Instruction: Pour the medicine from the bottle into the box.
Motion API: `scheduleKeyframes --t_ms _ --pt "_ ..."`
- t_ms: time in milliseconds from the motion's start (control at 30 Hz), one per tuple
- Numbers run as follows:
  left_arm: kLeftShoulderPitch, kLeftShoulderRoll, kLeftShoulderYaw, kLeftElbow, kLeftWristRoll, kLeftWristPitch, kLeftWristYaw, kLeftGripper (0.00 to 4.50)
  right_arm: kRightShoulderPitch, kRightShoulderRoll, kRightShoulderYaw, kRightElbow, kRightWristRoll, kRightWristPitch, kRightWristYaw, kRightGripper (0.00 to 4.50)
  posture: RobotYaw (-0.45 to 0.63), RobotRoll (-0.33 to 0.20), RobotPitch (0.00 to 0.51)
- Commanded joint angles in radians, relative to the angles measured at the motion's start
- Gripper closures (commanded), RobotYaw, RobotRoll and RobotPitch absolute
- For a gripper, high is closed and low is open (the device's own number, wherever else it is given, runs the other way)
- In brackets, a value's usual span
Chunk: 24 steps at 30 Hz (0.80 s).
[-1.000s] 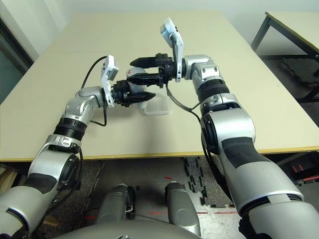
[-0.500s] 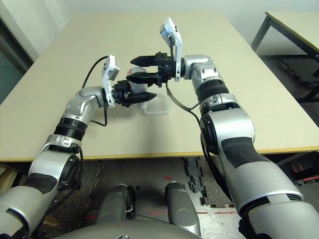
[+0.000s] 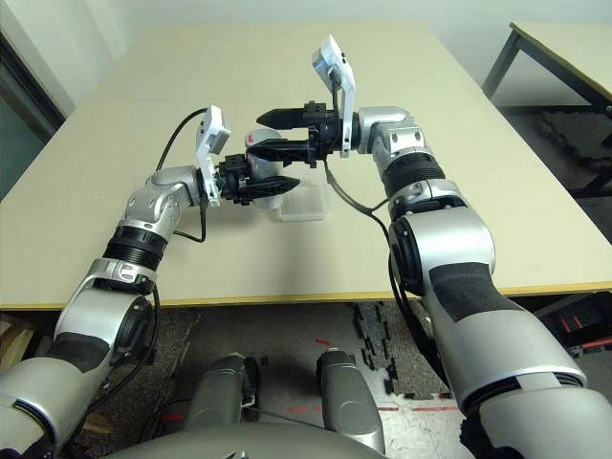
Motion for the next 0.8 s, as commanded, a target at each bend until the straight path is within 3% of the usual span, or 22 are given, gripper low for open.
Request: scheduleKeyframes --t_ms 33,367,800 --pt "0.001 0.0 -0.003 -0.024 -0.009 -0.01 -0.031 1.75 0.014 -0.066 -0.016 0.039 -0.021 -0.009 -0.041 0.0 -0.18 0.0 0.049" --pt "0.003 0.001 0.001 -0.019 -0.005 -0.013 -0.034 1.75 0.017 -0.145 -0.029 0.071 -0.026 0.007 -0.015 0.0 -0.17 0.0 0.046" --pt "-0.002 0.005 0.004 -0.007 -0.001 -0.02 -0.035 1.75 0.016 -0.162 -0.029 0.07 -0.033 0.04 0.067 0.0 -0.17 0.0 0.045"
